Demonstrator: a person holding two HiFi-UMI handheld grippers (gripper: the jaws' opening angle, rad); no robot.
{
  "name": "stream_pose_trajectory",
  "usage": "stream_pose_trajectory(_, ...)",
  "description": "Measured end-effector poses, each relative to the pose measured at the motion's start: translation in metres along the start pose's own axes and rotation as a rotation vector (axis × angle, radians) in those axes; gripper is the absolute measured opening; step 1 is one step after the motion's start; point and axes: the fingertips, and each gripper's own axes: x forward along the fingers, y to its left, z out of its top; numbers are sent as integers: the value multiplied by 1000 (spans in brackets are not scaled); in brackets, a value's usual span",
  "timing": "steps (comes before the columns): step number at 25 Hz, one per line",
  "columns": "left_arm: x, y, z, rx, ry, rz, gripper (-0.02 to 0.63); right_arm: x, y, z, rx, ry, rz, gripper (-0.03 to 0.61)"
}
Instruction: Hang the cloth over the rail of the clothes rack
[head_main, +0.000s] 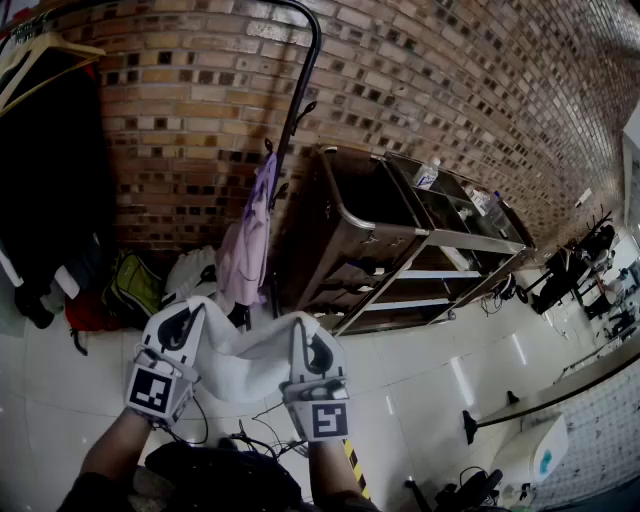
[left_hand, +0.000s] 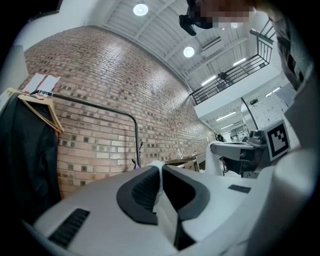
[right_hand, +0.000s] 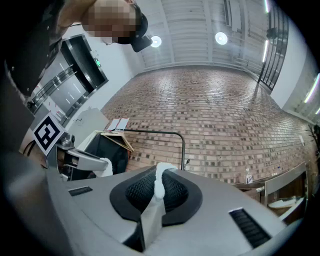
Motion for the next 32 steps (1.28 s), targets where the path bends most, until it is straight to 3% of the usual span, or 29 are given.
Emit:
stream_pose_trajectory(6, 41, -32, 11, -33, -20, -24, 46, 19, -24, -8, -70, 15, 45, 40)
stream_pose_trajectory(13, 100, -50, 18, 10, -35, -117, 46, 56, -55, -23, -83, 44, 30, 40)
stream_pose_trajectory(19, 157, -33, 33, 72, -103, -153, 46, 108, -79, -17, -140, 19, 6, 40)
stream_pose_trajectory(24, 212, -9, 44, 29, -156, -221, 46, 162, -109, -7, -198, 1, -25, 40)
stream_pose_trajectory(32, 287, 21, 65, 70, -207, -346, 46, 238, -154, 6, -230, -36, -88, 40)
